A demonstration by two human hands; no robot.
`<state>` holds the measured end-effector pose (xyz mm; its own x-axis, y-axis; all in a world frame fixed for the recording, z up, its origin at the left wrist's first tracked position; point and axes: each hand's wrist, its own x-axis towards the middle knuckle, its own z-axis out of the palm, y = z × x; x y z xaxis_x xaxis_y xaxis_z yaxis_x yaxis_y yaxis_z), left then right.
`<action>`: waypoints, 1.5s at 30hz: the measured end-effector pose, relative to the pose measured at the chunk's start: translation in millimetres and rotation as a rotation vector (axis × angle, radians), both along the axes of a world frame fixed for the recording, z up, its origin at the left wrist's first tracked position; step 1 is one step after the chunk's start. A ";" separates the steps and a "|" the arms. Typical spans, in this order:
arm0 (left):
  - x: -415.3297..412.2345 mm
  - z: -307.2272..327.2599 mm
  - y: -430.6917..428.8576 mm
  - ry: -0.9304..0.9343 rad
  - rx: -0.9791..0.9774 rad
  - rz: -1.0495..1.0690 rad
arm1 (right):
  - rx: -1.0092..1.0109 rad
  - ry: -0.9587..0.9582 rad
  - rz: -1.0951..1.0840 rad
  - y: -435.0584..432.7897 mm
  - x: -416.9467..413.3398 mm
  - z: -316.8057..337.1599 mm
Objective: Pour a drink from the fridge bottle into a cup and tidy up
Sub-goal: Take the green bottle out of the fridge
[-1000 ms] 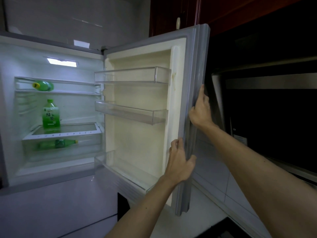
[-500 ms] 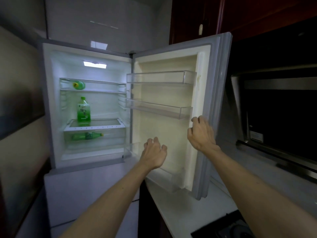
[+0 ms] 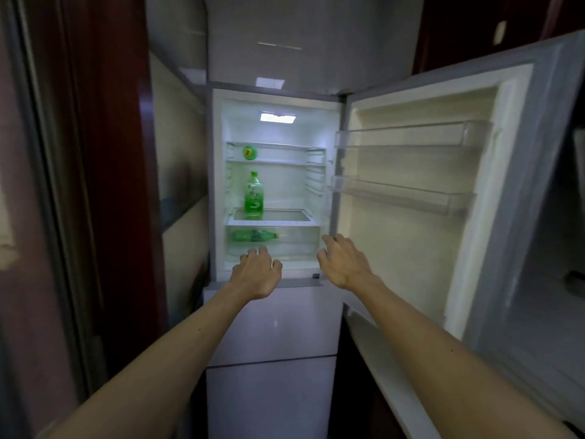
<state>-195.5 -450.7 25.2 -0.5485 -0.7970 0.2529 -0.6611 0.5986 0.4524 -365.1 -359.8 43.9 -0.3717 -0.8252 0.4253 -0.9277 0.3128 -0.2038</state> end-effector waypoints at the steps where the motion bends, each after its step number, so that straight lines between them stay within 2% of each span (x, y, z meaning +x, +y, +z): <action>1: 9.2 -1.2 -6.3 -0.011 0.010 0.021 | 0.016 -0.009 0.026 -7.8 8.3 -4.2; 7: 39.2 -6.7 -37.9 -0.035 -0.012 0.078 | 0.097 -0.009 0.102 -47.1 37.5 -23.3; 13: 37.0 -20.9 -67.2 -0.104 -0.019 0.117 | 0.178 -0.012 0.107 -78.1 30.2 -36.4; 23: -23.8 -11.1 -130.7 -0.130 -0.102 0.175 | 0.205 0.029 0.135 -148.0 -32.9 -26.3; 35: -86.8 -16.3 -201.4 -0.199 -0.068 0.216 | 0.223 0.037 0.176 -233.8 -88.3 -32.7; 45: -115.9 -17.0 -304.9 -0.139 -0.010 0.199 | 0.191 0.028 0.150 -331.4 -118.7 -37.7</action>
<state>-311.4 -755.6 8.3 -0.4107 -0.8908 0.1943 -0.8221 0.4540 0.3435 -483.8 -691.2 6.2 -0.2295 -0.9366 0.2649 -0.9710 0.2018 -0.1279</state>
